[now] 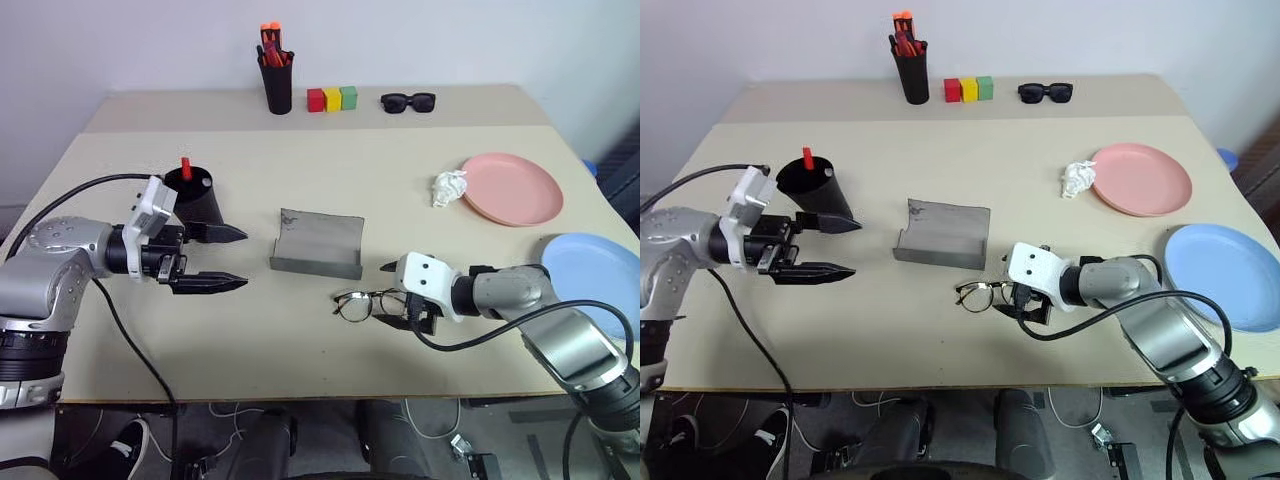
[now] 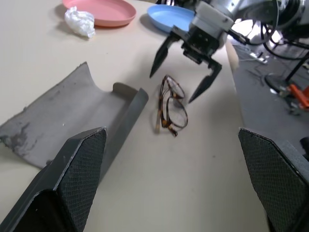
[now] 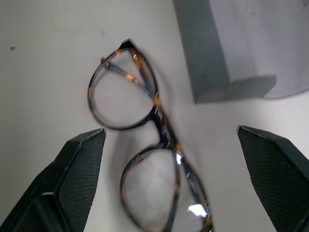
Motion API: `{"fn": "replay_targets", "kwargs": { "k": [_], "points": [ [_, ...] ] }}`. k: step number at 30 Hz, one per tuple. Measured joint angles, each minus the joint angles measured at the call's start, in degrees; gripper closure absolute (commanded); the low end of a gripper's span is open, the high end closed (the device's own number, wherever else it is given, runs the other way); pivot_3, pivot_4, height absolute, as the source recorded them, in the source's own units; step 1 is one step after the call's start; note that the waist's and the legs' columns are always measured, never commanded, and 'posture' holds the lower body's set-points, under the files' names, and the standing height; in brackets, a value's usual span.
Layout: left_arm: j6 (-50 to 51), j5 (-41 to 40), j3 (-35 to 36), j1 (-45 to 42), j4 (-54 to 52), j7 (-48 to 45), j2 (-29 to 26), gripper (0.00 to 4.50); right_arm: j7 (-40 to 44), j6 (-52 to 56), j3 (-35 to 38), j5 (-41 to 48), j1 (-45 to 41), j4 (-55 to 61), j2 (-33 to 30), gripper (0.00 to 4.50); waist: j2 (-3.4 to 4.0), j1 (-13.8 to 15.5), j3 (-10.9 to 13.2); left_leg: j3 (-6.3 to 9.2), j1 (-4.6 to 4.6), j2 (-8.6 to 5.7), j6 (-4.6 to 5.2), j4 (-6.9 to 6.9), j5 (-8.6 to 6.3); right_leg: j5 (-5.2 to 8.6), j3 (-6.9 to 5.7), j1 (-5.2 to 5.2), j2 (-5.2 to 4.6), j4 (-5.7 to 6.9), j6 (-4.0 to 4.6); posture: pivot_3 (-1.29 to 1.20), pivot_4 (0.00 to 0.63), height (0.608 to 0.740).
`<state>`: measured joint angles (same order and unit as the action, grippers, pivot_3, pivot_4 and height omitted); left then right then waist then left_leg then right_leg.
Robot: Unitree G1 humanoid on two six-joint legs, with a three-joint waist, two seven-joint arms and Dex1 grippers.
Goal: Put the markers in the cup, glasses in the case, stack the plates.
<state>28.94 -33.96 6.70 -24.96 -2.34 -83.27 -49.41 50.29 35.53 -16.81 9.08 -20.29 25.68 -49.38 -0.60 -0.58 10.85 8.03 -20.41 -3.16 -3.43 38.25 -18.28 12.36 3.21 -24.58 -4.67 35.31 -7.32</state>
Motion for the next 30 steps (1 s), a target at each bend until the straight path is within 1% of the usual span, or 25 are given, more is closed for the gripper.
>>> {"fn": "replay_targets", "kwargs": {
  "k": [3, 4, 6, 11, 17, 18, 19, 21, 22, 30],
  "points": [
    [-3.24, 0.61, 0.44, 1.13, -0.12, 1.41, 1.16, 0.0, 0.19, 0.34, -1.52, -2.31, -1.18, 0.01, -0.07, 0.91, 0.0, -0.22, 0.0, 0.0, 0.01, 0.01, 0.0, -0.04, 0.0, 0.0, 0.0, -0.02, 0.01, 0.0, 0.0, 0.0, 0.15, 0.74],
    [-3.71, 0.82, 0.43, 1.55, -0.21, 1.81, 1.45, 0.0, 0.24, 0.17, -2.22, -3.28, -1.3, 0.0, -0.13, 1.31, 0.0, -0.25, 0.0, 0.0, 0.0, 0.01, 0.0, -0.04, 0.0, 0.0, 0.0, -0.04, 0.01, 0.0, 0.0, 0.0, 0.15, 0.74],
    [-4.24, 0.86, 0.4, 1.82, -0.36, 2.36, 1.45, 0.0, 0.86, -0.78, -3.48, -5.11, -1.28, -0.17, -0.8, 2.37, 0.0, -0.31, 0.0, -0.01, -0.02, 0.01, 0.0, -0.04, 0.0, 0.0, 0.0, -0.06, 0.01, -0.01, 0.0, 0.0, 0.15, 0.74],
    [-4.52, 0.84, 0.39, 1.74, -1.17, 2.58, 1.44, 0.0, 2.59, -2.57, -4.43, -7.84, -1.28, -0.17, -1.49, 2.37, 0.0, -0.31, 0.0, -0.01, -0.01, 0.01, 0.0, -0.04, 0.0, 0.0, 0.0, -0.05, 0.01, 0.0, 0.0, 0.0, 0.15, 0.74],
    [-4.77, 0.85, 0.25, 1.69, -1.13, 3.11, 1.46, 0.0, 3.61, -2.82, -4.6, -8.87, -1.3, -0.16, -1.24, 2.37, 0.0, -0.31, 0.0, -0.01, -0.01, 0.01, 0.0, -0.04, 0.0, 0.0, 0.0, -0.05, 0.01, 0.0, 0.0, 0.0, 0.15, 0.74],
    [-4.84, 0.86, 0.16, 1.68, -1.1, 3.24, 1.47, 0.0, 3.62, -2.86, -4.66, -9.06, -1.35, -0.17, -1.23, 2.89, 0.0, -0.31, 0.0, -0.01, -0.01, 0.01, 0.0, -0.04, 0.0, 0.0, 0.0, -0.05, 0.01, 0.0, 0.0, 0.0, 0.15, 0.74],
    [-5.01, 0.86, 0.02, 1.68, -1.03, 3.39, 1.48, 0.0, 3.63, -3.05, -4.74, -9.44, -1.66, -0.17, -1.15, 3.17, 0.0, -0.31, 0.0, -0.01, -0.01, 0.01, 0.0, -0.04, 0.0, 0.0, 0.0, -0.05, 0.01, 0.0, 0.0, 0.0, 0.15, 0.74],
    [-5.52, 0.86, -0.36, 1.68, -1.01, 3.43, 1.5, 0.0, 3.67, -3.32, -4.71, -10.11, -2.26, -0.18, -1.15, 4.18, 0.0, -0.31, 0.0, -0.01, -0.01, 0.01, 0.0, -0.04, 0.0, 0.0, 0.0, -0.05, 0.01, 0.0, 0.0, 0.0, 0.15, 0.74],
    [-5.67, 0.86, -0.42, 1.68, -0.93, 3.44, 1.5, 0.0, 3.75, -3.56, -4.65, -10.23, -2.42, -0.17, -1.16, 4.44, 0.0, -0.31, 0.0, -0.01, 0.0, 0.01, 0.0, -0.04, 0.0, 0.0, 0.0, -0.05, 0.01, 0.0, 0.0, 0.0, 0.15, 0.74],
    [-5.73, 0.85, -0.42, 1.68, -0.77, 3.55, 1.48, 0.0, 5.79, -3.85, -3.84, -10.55, -2.36, -0.18, -2.08, 4.44, 0.0, -0.25, 0.0, -0.01, 0.0, 0.01, 0.0, -0.03, 0.0, 0.0, 0.0, -0.03, 0.01, -0.01, 0.0, 0.0, 0.15, 0.74]
  ]
}}
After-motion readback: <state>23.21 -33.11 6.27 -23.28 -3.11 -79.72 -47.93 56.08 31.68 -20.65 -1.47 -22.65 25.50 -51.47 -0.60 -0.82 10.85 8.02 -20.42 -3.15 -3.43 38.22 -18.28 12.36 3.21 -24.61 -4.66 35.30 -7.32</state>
